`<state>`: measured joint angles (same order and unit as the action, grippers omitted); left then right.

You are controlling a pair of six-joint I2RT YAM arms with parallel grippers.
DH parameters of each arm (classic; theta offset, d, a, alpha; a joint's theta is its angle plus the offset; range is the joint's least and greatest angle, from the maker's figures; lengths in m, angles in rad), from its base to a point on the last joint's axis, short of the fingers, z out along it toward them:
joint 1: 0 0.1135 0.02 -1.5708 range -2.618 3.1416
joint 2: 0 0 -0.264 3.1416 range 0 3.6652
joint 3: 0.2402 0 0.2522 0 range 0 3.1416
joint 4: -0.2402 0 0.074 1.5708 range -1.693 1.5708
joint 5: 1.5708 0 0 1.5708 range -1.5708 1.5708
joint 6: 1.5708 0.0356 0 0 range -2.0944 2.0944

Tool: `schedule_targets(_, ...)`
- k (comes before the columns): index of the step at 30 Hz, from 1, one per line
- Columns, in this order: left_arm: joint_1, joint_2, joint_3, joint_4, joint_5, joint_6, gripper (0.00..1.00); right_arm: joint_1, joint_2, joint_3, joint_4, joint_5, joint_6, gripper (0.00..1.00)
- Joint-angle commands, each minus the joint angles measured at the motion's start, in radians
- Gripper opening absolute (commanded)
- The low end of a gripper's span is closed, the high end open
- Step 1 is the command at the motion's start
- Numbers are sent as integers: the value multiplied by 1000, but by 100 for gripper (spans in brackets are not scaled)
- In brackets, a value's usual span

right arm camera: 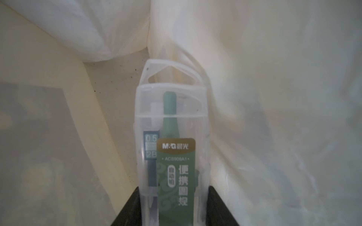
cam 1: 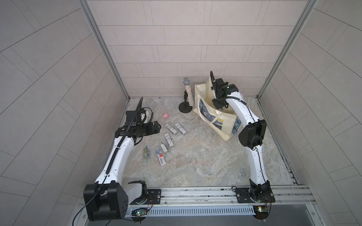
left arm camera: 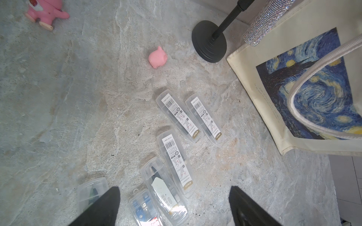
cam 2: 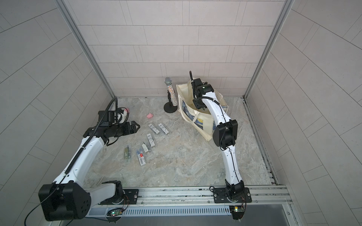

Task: Put the compass set into the canvas bag
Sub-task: Place the compass set in the canvas bag.

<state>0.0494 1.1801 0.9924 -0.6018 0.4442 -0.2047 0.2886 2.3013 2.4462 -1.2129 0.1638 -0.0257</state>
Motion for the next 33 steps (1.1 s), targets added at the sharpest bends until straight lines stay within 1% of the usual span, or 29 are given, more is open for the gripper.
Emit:
schedule_targets(1,4,-14,-5,-3,4,15,93,-6,17,-7,-19,14,6,0)
schedule_targets(24,6,-19,-3,-6,2,18,93,-9,113,-23,-11,-11,26,0)
schedule_targets(33,6,-20,-2,-7,3,17,93,-25,136,-35,-3,-54,41,0)
